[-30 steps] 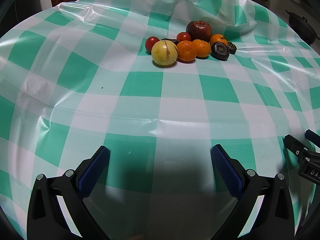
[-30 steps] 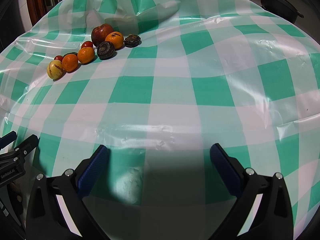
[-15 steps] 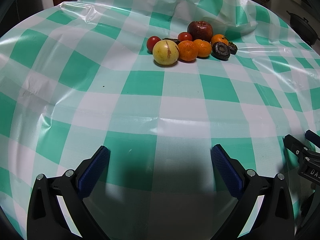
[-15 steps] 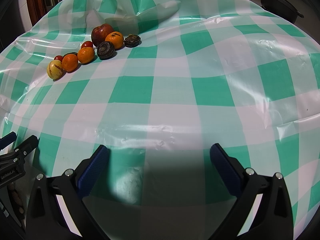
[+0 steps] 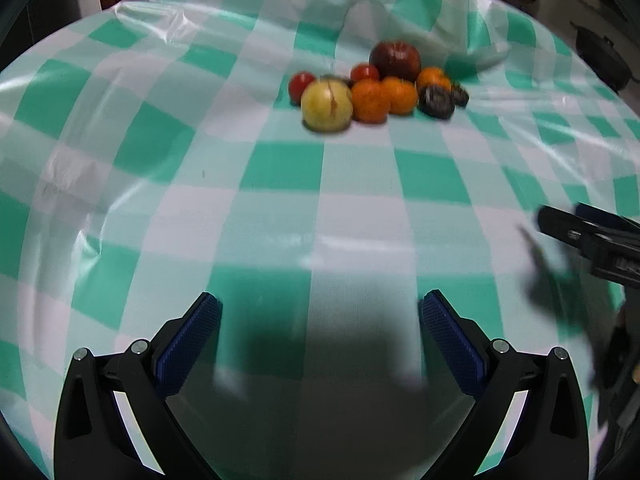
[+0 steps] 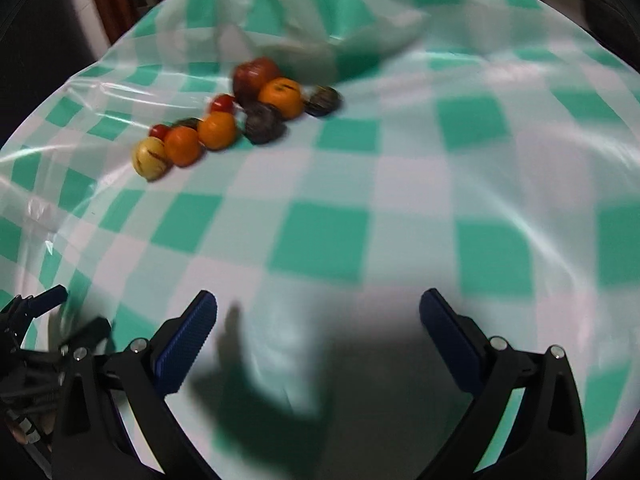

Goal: Organize fruits
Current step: 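Grasp the yellow fruit with the left tool while the right tool grasps a dark passion fruit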

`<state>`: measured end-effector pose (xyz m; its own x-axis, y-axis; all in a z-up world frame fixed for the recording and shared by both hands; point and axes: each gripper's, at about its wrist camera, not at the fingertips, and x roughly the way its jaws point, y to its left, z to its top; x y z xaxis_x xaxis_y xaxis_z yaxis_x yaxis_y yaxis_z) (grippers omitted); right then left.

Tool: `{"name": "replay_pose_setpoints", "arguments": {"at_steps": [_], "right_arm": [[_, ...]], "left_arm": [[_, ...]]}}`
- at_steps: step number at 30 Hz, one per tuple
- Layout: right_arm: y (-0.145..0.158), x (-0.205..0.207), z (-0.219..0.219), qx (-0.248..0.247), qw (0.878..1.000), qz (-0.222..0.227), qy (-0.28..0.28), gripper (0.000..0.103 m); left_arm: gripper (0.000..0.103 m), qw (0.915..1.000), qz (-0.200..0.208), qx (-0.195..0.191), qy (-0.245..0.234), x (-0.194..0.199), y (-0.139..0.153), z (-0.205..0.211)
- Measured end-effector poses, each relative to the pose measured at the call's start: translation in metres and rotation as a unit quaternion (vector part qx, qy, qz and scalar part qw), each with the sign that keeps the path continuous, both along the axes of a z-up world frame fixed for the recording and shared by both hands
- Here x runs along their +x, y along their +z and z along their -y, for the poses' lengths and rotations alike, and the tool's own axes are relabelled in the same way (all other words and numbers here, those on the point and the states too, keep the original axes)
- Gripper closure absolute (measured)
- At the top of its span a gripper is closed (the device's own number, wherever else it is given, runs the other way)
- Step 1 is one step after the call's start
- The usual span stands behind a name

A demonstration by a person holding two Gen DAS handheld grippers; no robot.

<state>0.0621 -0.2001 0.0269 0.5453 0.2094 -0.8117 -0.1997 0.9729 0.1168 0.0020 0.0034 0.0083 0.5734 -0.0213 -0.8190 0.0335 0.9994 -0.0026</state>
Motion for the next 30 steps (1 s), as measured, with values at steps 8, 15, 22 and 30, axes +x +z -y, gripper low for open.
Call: {"name": "replay_pose_setpoints", "arguments": {"at_steps": [8, 15, 22, 30], "right_arm": [[0.001, 0.081, -0.042, 0.033, 0.999, 0.013, 0.041, 0.045], [-0.008, 0.127, -0.073, -0.015, 0.998, 0.002, 0.061, 0.061], [-0.010, 0.139, -0.077, -0.017, 0.998, 0.008, 0.065, 0.063], [-0.013, 0.140, -0.070, 0.004, 0.998, 0.008, 0.065, 0.060]], "left_arm": [[0.023, 0.9995, 0.031, -0.008, 0.005, 0.048, 0.010, -0.011], [0.030, 0.9993, 0.029, -0.015, -0.017, 0.085, 0.005, -0.009], [0.038, 0.9988, 0.023, -0.034, -0.025, 0.120, 0.002, -0.003], [0.057, 0.9992, 0.016, -0.027, -0.026, 0.144, -0.003, 0.004]]}}
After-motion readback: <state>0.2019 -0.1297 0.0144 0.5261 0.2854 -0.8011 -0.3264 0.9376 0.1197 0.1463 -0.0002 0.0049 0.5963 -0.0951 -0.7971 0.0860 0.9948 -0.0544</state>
